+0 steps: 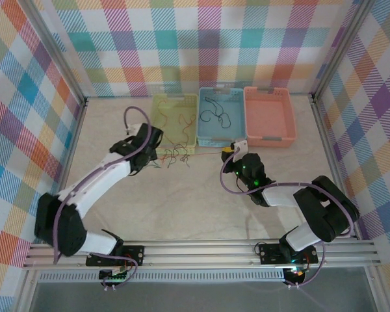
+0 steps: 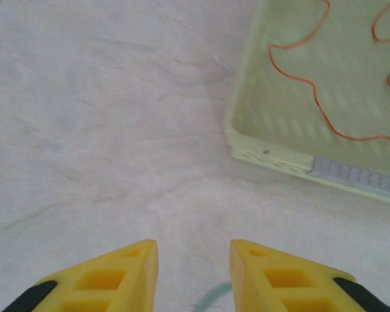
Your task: Untangle the cables
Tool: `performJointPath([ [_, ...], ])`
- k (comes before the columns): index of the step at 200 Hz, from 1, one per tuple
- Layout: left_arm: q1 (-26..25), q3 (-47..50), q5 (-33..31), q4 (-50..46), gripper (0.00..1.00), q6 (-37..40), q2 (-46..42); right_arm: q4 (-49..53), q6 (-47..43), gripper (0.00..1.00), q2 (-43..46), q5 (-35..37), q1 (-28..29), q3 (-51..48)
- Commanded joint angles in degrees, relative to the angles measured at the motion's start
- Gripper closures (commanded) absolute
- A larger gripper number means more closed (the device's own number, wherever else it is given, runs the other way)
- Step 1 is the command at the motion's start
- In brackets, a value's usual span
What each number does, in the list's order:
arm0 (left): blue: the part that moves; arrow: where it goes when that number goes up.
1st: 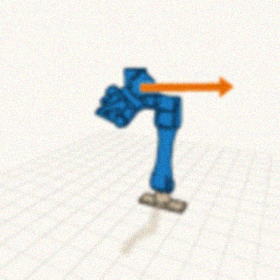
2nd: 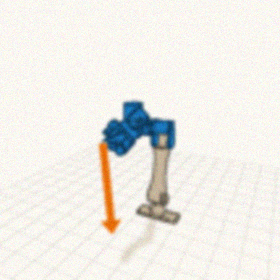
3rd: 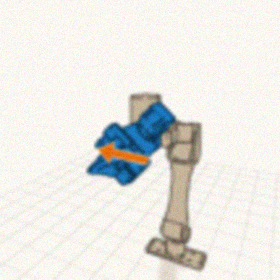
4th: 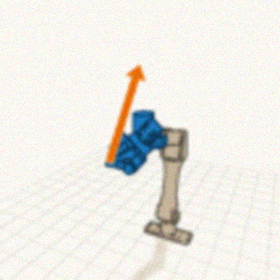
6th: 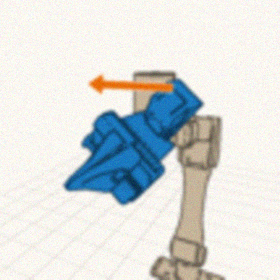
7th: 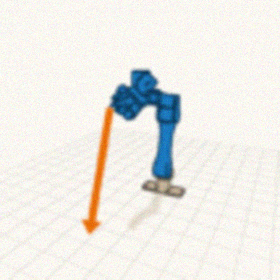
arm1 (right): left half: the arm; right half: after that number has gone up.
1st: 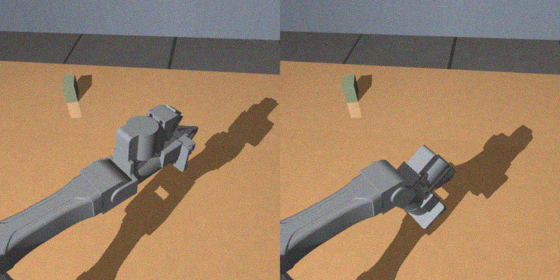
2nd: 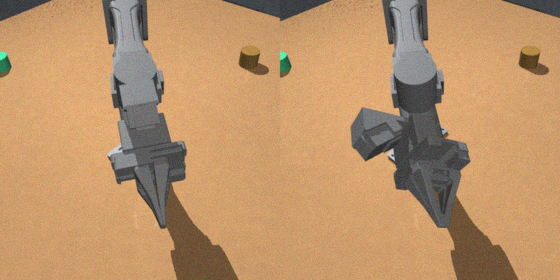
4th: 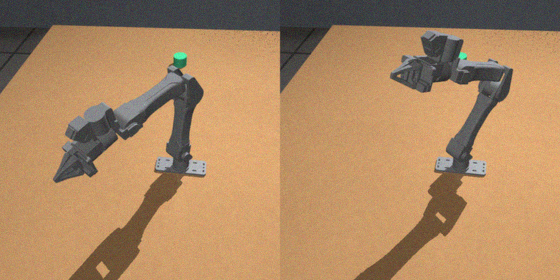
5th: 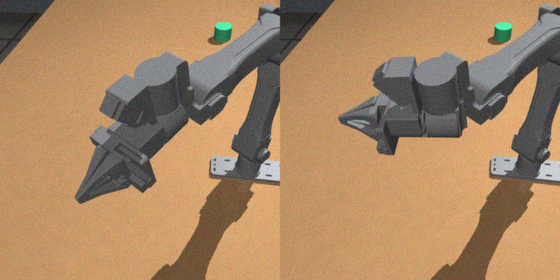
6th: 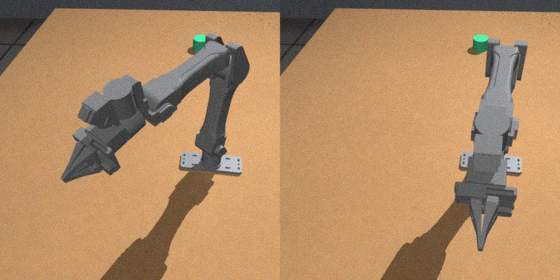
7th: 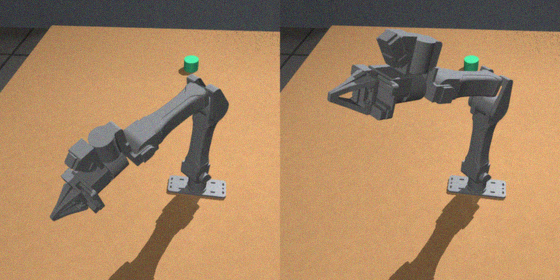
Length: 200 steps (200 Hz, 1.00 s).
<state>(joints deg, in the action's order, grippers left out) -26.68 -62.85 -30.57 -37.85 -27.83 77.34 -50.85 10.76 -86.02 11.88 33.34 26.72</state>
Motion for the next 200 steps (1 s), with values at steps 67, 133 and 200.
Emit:
performJointPath([
  [67, 4.1, 2.3, -3.5, -7.0, 0.66, -1.4, -13.3, 5.1, 4.1, 1.00, 2.7, 13.4, -1.8, -0.6],
  [133, 5.0, 2.7, -4.4, -7.5, 0.65, -2.4, -15.5, 9.5, 6.7, 1.00, 3.8, 19.8, -2.4, -0.2],
  [200, 6.1, 2.5, -7.8, -9.4, 0.64, -4.0, -18.8, 13.5, 9.4, 1.00, 4.5, 25.9, -2.6, 0.3],
])
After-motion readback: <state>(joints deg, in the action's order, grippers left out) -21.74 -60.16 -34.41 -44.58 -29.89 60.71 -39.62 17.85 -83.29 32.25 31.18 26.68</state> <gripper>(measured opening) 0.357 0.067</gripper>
